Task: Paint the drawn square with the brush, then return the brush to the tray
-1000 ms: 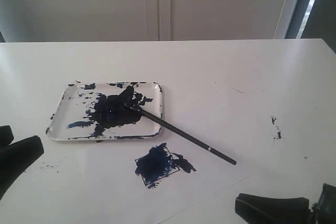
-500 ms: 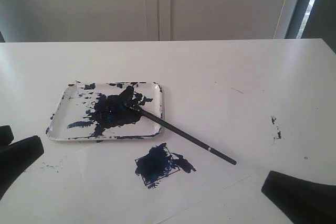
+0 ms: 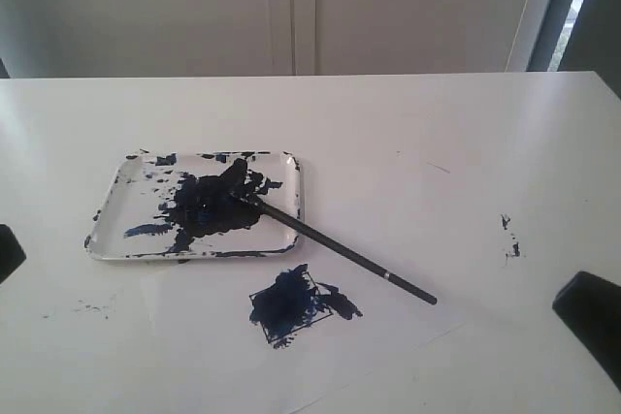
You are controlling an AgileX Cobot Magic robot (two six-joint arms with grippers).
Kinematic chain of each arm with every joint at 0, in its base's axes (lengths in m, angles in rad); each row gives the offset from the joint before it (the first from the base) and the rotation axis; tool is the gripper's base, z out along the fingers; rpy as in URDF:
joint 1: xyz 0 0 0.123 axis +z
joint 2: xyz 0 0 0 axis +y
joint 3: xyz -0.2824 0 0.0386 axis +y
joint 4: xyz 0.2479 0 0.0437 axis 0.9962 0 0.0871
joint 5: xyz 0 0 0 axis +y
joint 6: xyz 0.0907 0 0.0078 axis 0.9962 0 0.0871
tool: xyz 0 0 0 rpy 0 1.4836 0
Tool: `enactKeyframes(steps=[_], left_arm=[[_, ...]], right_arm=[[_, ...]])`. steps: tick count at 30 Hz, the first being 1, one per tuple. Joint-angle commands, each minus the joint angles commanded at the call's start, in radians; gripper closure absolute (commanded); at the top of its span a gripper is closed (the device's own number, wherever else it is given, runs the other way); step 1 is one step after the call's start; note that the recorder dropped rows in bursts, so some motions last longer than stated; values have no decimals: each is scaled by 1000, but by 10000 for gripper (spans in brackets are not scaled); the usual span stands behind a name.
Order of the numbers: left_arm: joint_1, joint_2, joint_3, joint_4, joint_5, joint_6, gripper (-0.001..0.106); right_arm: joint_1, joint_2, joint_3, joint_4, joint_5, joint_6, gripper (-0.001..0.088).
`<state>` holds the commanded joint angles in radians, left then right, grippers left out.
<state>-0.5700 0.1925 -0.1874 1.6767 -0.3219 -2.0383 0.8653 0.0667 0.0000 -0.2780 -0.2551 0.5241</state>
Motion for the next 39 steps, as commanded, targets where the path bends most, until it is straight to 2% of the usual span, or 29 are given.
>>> enactKeyframes(steps=[13,30,33,35,39], left_arm=[[0,-120,0,0,0,0,304],[0,-122,0,0,3,0,304],[0,-122,1,33,34,0,304],[0,-122,11,56,102,0,304],[0,-122,81,59,225,0,304]], right_arm=[[-124,-56,0,0,0,0,868],[-128,-56,0,0,12,0,868],[-128,-56,0,0,12,-18,868],[-128,-56,0,0,12,-18,868],[-128,-56,0,0,12,-18,868]])
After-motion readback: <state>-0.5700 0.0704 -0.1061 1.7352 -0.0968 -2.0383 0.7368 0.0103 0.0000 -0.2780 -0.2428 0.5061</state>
